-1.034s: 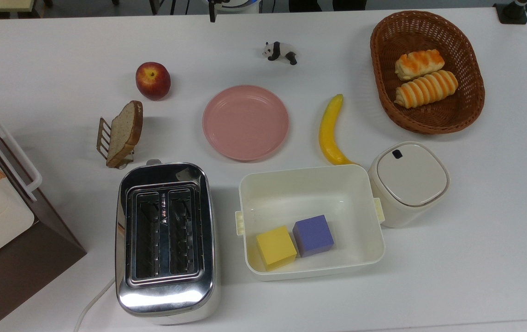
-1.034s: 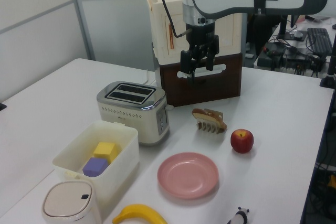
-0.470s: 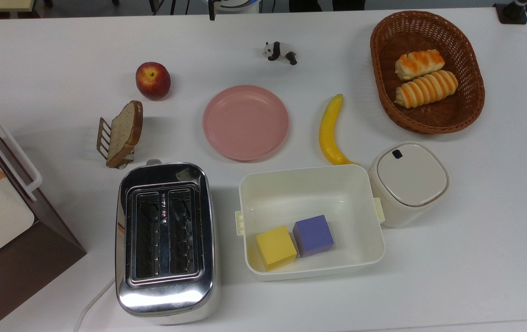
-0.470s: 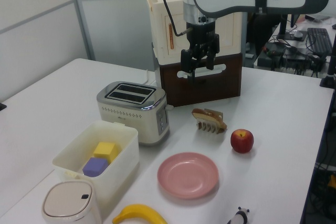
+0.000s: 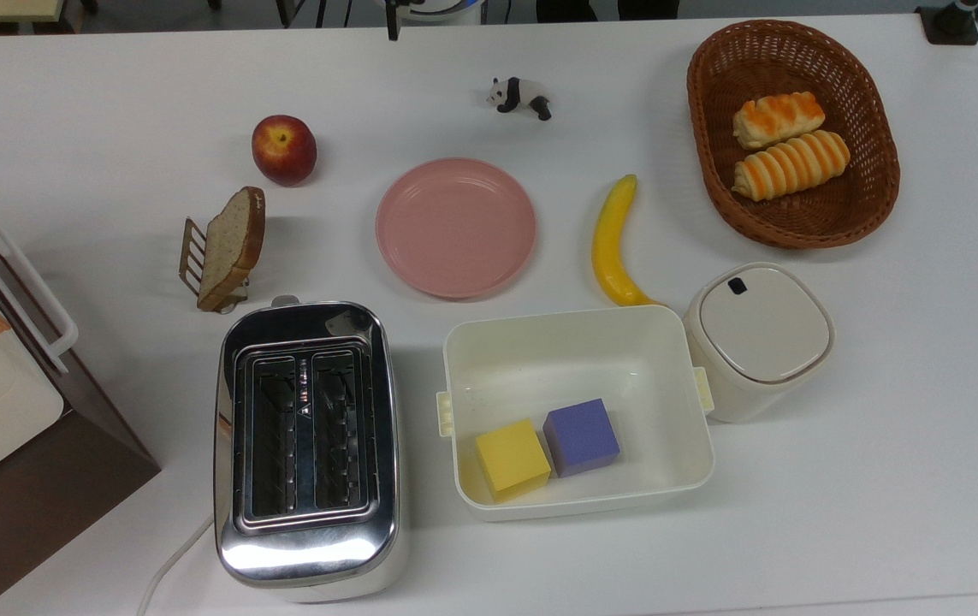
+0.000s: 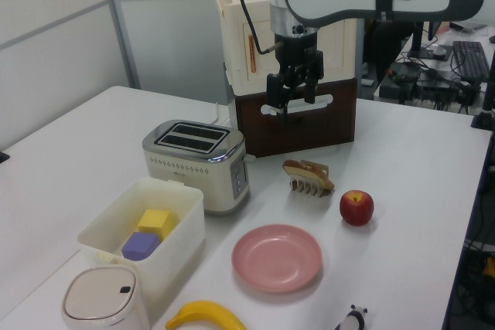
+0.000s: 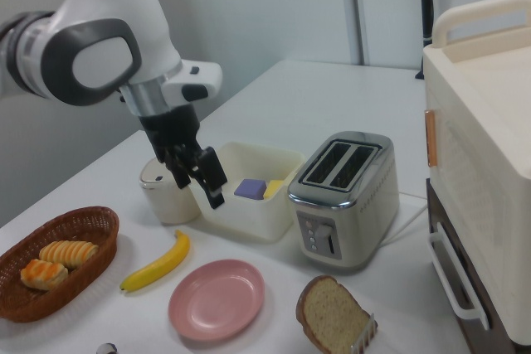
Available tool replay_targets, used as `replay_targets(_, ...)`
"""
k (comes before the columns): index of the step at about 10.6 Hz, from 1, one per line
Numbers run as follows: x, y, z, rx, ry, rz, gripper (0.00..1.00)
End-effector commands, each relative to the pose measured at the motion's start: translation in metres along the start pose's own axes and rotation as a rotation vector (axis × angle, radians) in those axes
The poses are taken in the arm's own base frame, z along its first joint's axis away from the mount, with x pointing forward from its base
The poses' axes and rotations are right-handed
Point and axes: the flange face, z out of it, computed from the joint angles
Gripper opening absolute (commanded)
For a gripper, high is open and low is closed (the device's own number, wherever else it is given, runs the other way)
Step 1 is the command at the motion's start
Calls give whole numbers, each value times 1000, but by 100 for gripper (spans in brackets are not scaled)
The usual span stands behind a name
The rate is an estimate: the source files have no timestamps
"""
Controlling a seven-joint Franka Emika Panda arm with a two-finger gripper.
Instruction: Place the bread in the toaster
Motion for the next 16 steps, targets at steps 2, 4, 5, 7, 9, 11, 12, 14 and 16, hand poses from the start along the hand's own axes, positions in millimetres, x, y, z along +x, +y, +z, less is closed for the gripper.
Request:
replay_targets(2,18,17,57,-102,-94,-5,100)
replay_targets(4,35,37,85,-123,-50,16,100)
replay_targets(5,44,44,104,-135,-20,21,100)
replay_targets(7,62,62,145,-190,-22,22,100)
replay_targets(9,75,64,179,-207,-30,15,100)
replay_targets(11,79,64,200,-228,-47,0,100)
replay_targets(12,80,65,207,-230,-55,-3,100)
replay_targets(14,82,68,212,-234,-52,-3,100)
replay_targets(16,83,70,231,-243,-81,-7,100)
